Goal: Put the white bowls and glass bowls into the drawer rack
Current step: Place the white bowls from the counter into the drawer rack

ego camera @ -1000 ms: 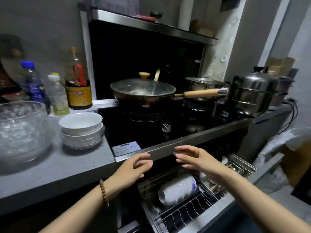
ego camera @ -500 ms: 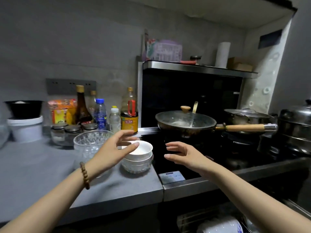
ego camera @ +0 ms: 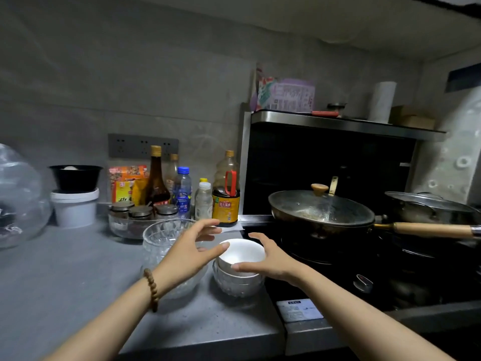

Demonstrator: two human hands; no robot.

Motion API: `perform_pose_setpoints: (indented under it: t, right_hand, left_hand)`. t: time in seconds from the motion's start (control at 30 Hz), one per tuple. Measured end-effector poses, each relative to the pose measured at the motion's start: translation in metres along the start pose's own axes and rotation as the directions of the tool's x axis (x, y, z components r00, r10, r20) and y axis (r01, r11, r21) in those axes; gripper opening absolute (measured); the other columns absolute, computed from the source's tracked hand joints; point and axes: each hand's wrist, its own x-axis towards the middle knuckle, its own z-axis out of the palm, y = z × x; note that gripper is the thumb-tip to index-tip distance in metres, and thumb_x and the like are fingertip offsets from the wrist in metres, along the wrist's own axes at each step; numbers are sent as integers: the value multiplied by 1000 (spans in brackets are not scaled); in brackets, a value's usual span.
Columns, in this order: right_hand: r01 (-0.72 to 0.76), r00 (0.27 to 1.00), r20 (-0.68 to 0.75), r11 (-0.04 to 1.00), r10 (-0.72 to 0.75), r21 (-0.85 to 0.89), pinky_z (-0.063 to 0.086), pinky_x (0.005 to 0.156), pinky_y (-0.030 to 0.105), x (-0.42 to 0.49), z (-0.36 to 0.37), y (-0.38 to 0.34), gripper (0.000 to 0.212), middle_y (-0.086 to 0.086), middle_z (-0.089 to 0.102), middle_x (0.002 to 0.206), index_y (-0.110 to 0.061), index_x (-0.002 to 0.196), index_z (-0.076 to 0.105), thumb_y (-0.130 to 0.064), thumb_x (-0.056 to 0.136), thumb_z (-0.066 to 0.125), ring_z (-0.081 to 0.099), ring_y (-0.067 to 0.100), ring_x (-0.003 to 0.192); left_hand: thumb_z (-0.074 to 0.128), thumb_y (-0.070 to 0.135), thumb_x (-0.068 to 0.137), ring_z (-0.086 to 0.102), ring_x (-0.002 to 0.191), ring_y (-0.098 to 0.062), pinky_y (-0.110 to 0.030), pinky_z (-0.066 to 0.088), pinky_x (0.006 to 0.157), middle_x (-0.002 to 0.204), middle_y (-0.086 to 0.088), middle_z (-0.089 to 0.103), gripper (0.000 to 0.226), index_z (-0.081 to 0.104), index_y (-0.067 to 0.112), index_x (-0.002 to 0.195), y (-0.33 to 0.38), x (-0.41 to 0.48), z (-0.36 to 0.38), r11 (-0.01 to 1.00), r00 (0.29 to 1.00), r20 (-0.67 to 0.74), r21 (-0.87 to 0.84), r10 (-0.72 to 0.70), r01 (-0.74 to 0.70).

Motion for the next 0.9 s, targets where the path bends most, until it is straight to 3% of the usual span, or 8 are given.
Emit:
perform_pose_setpoints:
  t: [0.13, 0.27, 0.4, 0.53, 0.63, 0.7, 0.8, 0.9]
  right_hand:
    - [-25, 1000, -3, 999, 25, -45, 36, 107, 35, 13, 9, 4, 104, 1, 31, 145, -35, 141, 27, -54, 55, 83, 36, 20, 131]
    - [0, 999, -37, 1000, 1, 14, 40, 107, 37, 18, 14, 6, 107, 0, 36, 140, -35, 140, 27, -54, 51, 84, 40, 19, 126]
    - [12, 998, -70, 995, -5, 103, 41, 107, 36, 18, 18, 8, 104, 2, 39, 138, -27, 139, 27, -45, 55, 87, 44, 18, 123]
    - [35, 993, -117, 979, -11, 201, 52, 89, 26, 10, 12, 4, 86, -2, 47, 126, -25, 131, 38, -38, 61, 86, 52, 13, 111]
    - [92, 991, -126, 932, -51, 349, 49, 62, 8, -2, -4, -4, 59, -8, 56, 112, -29, 112, 51, -30, 64, 85, 58, 0, 95]
    - [131, 988, -133, 890, -80, 437, 49, 62, 7, -14, -18, -8, 50, -7, 62, 110, -32, 104, 56, -28, 64, 86, 62, 2, 96]
    - [143, 987, -132, 847, -87, 511, 53, 70, 15, -39, -40, -8, 60, -3, 67, 112, -31, 109, 59, -41, 55, 83, 67, 11, 100]
    - [130, 989, -131, 830, -69, 542, 54, 76, 22, -65, -59, 2, 65, -1, 71, 109, -28, 113, 60, -45, 53, 80, 69, 14, 99]
  left_hand:
    - [71, 32, 78, 55, 107, 2, -8, 44, 77, 118, 12, 61, 52, 49, 29, 124, -2, 2, -1, 1000, 1000, -1, -12, 9, -9]
    - [71, 31, 78, 56, 104, 4, -5, 45, 71, 116, 13, 61, 49, 49, 31, 122, -4, 3, 0, 1000, 1000, -5, -10, 8, -8]
    - [70, 29, 79, 57, 106, 0, -9, 45, 80, 117, 10, 61, 46, 49, 31, 120, -4, 3, 0, 1000, 1000, -4, -17, 9, -9]
    - [69, 29, 80, 58, 106, -4, -21, 45, 91, 117, 8, 62, 45, 50, 28, 120, 0, 2, 2, 1000, 1000, -13, -29, -9, 9]
    - [66, 30, 83, 57, 103, 1, -11, 43, 82, 115, 10, 61, 40, 51, 28, 119, 3, 1, 7, 999, 1000, -20, -53, -7, 6]
    - [62, 30, 86, 56, 104, 2, -11, 43, 83, 116, 10, 60, 34, 51, 30, 118, 7, 0, 16, 995, 1000, 1, -102, -7, 7]
    - [53, 32, 90, 55, 111, -7, -27, 46, 96, 121, 6, 59, 28, 49, 31, 118, 16, -4, 39, 984, 997, 67, -176, -23, 35]
    - [50, 54, 78, 60, 106, -6, -23, 50, 87, 107, 13, 65, 44, 55, 29, 115, 26, -12, 68, 951, 982, 181, -289, -57, 109]
